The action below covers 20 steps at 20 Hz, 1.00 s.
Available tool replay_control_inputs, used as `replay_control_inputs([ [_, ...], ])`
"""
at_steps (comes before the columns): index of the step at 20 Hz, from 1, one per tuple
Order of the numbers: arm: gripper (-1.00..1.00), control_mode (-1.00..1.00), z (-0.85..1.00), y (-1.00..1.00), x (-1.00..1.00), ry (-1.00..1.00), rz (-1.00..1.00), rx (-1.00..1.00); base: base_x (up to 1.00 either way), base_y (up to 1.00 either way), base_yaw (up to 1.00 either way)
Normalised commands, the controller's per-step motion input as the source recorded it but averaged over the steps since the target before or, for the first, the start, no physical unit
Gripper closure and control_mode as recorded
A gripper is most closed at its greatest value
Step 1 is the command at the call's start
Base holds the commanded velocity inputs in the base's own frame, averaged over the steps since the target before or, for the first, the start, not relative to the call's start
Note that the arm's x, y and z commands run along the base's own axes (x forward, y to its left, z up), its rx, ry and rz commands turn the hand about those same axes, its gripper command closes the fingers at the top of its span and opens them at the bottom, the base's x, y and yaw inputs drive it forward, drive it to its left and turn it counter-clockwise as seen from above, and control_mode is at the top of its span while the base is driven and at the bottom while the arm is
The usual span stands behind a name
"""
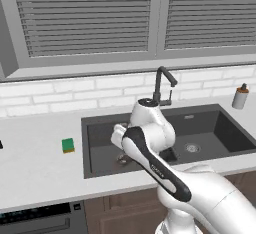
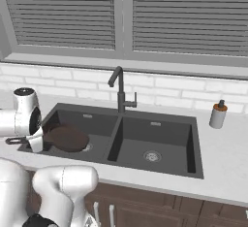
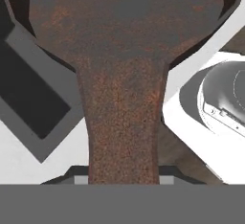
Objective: Pick the pan and sponge and place them into the sink. Then turn on the water.
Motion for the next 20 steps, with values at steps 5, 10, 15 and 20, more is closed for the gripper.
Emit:
replay_control_inputs([
  [5, 1.0, -1.0, -0.05, -0.06, 0.68, 0.03, 0.01, -0.2, 0.0, 0.0, 0.0],
  [10, 1.0, -1.0, -0.35, -0.11, 0.52, -0.04, 0.02, -0.02, 0.0, 0.0, 0.0],
  [15, 1.0, -1.0, -0.59, -0.08, 0.36, -0.17, 0.05, 0.0, 0.0, 0.0, 0.0],
  [20, 1.0, -1.0, -0.64, -0.19, 0.23, -0.19, 0.02, 0.02, 0.0, 0.0, 0.0],
])
